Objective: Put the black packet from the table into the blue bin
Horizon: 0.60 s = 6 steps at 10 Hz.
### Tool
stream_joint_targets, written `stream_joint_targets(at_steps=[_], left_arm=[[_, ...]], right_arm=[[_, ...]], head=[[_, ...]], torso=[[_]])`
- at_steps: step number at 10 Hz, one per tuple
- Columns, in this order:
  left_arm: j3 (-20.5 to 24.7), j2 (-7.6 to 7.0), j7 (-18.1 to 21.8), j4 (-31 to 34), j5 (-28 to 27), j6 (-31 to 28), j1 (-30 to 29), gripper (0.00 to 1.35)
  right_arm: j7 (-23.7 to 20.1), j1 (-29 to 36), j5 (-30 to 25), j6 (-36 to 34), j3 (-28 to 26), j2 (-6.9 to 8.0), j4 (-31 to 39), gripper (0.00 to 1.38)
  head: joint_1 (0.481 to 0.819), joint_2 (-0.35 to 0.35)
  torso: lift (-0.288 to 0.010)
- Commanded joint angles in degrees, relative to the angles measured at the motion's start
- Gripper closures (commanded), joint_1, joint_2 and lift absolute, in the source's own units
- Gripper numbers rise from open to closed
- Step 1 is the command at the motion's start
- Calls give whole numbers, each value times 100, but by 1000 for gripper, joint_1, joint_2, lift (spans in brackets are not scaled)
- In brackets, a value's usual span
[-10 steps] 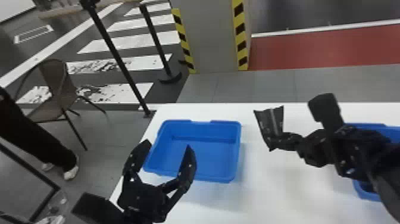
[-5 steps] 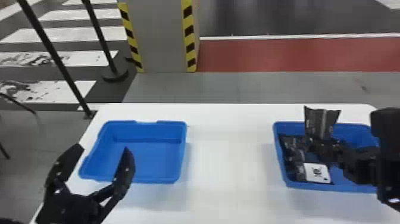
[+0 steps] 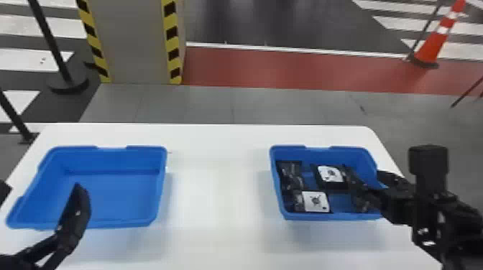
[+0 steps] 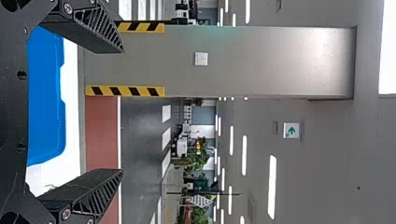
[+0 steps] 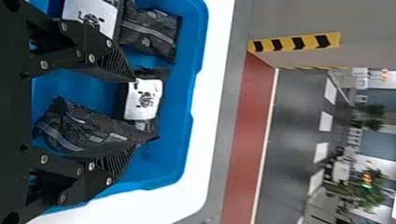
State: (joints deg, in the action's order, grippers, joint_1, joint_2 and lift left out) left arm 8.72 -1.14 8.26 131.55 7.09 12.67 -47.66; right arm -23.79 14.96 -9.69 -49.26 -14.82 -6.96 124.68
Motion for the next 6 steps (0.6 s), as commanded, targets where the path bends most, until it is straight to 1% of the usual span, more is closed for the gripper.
stream_joint_targets(at_steps=[1, 2, 3, 4, 5, 6], left_arm=[[-3, 9, 0, 0, -1, 13, 13, 114], [19, 26, 0, 0, -12, 28, 13, 114], [19, 26, 0, 0, -12, 42, 13, 114], [8, 26, 0, 0, -23, 28, 27, 114], [8, 17, 0, 0, -35, 28, 41, 114], [-26, 0, 0, 0, -35, -1, 55, 114]], right_arm=[[261, 627, 512, 1228, -3, 169, 420, 79], [489, 1077, 980, 2367, 99, 248, 617, 90], [639, 1443, 1300, 3337, 157, 292, 771, 91], [639, 1668, 1723, 4237, 168, 301, 617, 94], [674, 1907, 1814, 4715, 168, 318, 687, 96], [674, 2216, 1860, 4870, 168, 318, 856, 98]], head=[[695, -119], [695, -102], [695, -82], [695, -44], [695, -14], [695, -7]], torso=[[-110], [-110], [-110], [-110], [-110], [-110]])
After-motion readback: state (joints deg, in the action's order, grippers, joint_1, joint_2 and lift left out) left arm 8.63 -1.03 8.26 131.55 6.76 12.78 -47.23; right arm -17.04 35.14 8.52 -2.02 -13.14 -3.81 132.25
